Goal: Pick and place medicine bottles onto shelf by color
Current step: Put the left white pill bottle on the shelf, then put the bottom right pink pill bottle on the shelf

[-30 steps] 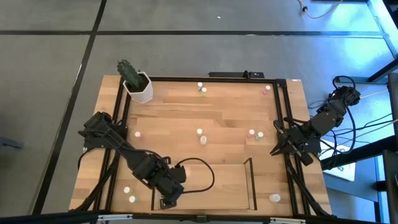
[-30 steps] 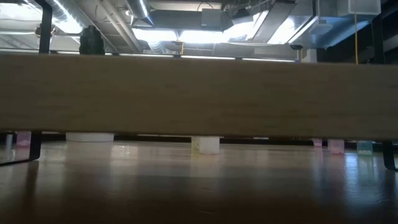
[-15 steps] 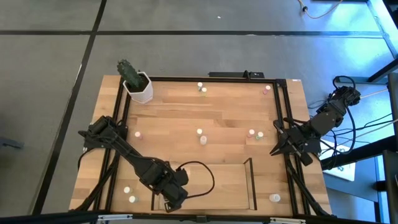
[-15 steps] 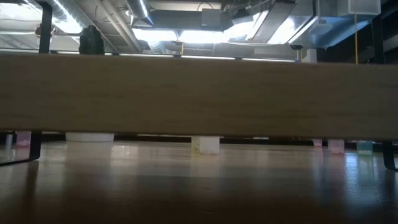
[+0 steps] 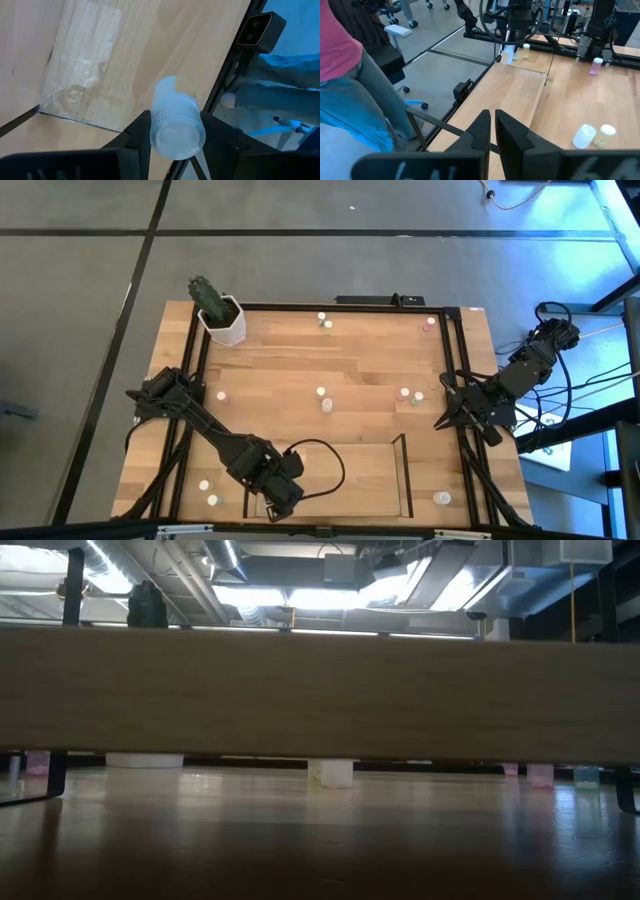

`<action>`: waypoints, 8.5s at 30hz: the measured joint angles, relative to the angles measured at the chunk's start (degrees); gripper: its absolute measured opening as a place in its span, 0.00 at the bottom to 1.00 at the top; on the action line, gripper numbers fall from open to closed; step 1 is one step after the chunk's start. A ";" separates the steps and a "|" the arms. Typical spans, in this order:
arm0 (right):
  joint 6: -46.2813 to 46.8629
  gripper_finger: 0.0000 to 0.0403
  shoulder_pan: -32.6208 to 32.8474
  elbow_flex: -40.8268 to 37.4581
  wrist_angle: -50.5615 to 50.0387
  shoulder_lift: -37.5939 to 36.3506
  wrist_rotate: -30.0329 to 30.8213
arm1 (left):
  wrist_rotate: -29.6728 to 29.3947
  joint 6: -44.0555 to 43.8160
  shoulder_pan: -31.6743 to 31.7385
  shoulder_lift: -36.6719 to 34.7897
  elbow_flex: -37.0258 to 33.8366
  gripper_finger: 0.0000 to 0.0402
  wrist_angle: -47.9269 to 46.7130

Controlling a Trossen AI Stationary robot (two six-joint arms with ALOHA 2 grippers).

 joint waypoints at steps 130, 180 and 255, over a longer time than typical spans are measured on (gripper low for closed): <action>0.05 0.07 -0.01 0.00 0.11 -0.01 0.02 | -4.98 4.55 4.35 8.11 26.84 0.57 -20.80; -1.36 0.07 -0.02 -0.04 8.36 4.63 38.74 | -19.16 31.68 34.78 -27.12 0.23 0.57 -20.11; 28.59 0.53 -39.32 22.08 -38.29 36.64 4.90 | -22.62 29.32 37.13 -30.51 -6.51 0.57 -1.40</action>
